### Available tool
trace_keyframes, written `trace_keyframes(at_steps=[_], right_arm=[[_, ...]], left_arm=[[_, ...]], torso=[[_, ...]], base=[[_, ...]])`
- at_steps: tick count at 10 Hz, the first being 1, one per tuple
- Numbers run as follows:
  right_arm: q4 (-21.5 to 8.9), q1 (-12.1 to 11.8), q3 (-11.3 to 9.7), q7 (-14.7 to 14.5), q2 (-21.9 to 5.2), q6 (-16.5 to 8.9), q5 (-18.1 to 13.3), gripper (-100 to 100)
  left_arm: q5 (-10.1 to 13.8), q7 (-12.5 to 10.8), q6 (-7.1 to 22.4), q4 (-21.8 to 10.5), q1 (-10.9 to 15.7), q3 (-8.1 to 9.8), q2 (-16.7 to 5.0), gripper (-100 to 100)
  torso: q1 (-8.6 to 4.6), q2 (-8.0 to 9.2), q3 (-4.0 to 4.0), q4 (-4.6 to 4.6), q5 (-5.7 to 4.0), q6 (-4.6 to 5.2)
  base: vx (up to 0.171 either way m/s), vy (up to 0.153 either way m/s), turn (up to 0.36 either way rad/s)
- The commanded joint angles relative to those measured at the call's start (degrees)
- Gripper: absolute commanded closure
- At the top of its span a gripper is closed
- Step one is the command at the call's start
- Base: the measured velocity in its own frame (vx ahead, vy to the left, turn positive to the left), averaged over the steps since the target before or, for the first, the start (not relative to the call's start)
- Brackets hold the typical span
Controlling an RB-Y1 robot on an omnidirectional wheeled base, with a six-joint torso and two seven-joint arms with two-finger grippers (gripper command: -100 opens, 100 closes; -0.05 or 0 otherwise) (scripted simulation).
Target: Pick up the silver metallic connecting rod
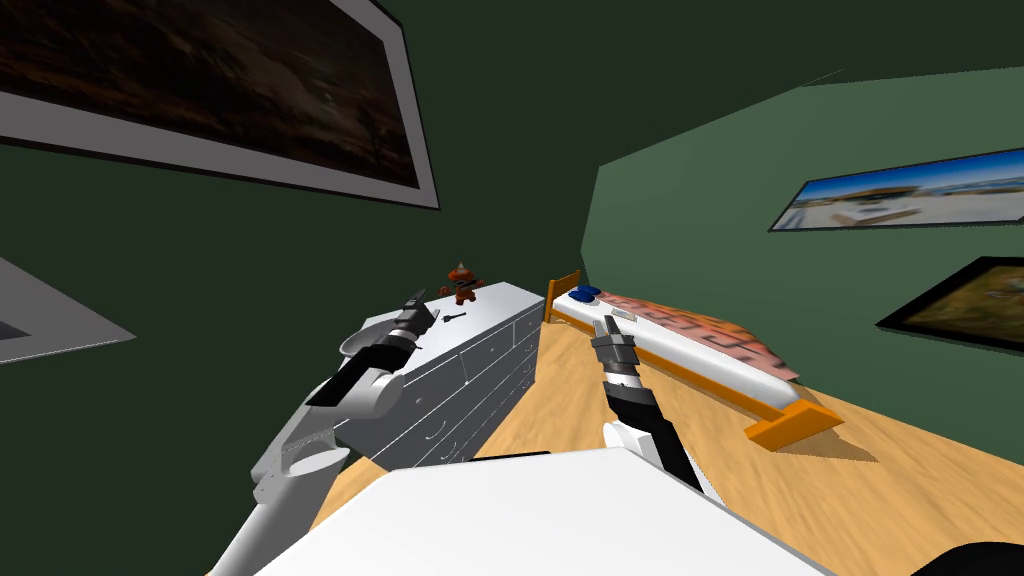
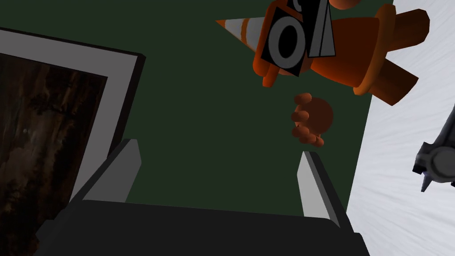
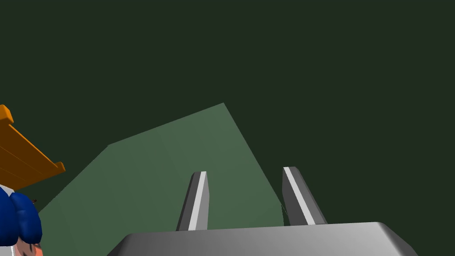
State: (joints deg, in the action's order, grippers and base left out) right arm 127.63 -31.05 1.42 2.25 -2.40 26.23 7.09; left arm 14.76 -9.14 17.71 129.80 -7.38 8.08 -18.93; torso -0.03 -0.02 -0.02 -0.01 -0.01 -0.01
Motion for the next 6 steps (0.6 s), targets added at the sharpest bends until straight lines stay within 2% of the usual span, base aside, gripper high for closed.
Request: trace_keyframes(at_steps=[1,2,3,5,6], right_arm=[[0.0,0.0,0.0,0.0,0.0,0.0,0.0,0],[0.0,0.0,0.0,0.0,0.0,0.0,0.0,0],[0.0,0.0,0.0,0.0,0.0,0.0,0.0,0],[0.0,0.0,0.0,0.0,0.0,0.0,0.0,0],[0.0,0.0,0.0,0.0,0.0,0.0,0.0,0]], left_arm=[[1.6,-0.6,2.9,-1.1,2.3,0.52,-1.1,-100],[1.6,-0.6,4.4,-1.1,2.3,0.52,-1.1,-100],[3.1,-1.3,6.2,-2.4,4.8,1.03,-2.1,-100],[3.1,-1.3,8.8,-2.4,4.8,1.03,-2.1,-100],[4.5,-2.1,10.4,-3.8,7.3,1.52,-3.1,-100]], torso=[[0.00,0.00,0.00,0.00,0.00,0.00],[-0.01,-0.01,-0.01,0.00,0.00,0.01],[-0.02,-0.01,-0.01,0.00,0.00,0.00],[-0.02,-0.02,-0.01,0.00,0.00,0.00],[0.00,0.00,0.00,0.00,0.00,0.00]], base=[[0.005,-0.014,-0.004],[0.006,-0.015,-0.004],[0.008,-0.017,-0.009],[0.006,-0.012,-0.002],[0.006,-0.013,-0.013]])
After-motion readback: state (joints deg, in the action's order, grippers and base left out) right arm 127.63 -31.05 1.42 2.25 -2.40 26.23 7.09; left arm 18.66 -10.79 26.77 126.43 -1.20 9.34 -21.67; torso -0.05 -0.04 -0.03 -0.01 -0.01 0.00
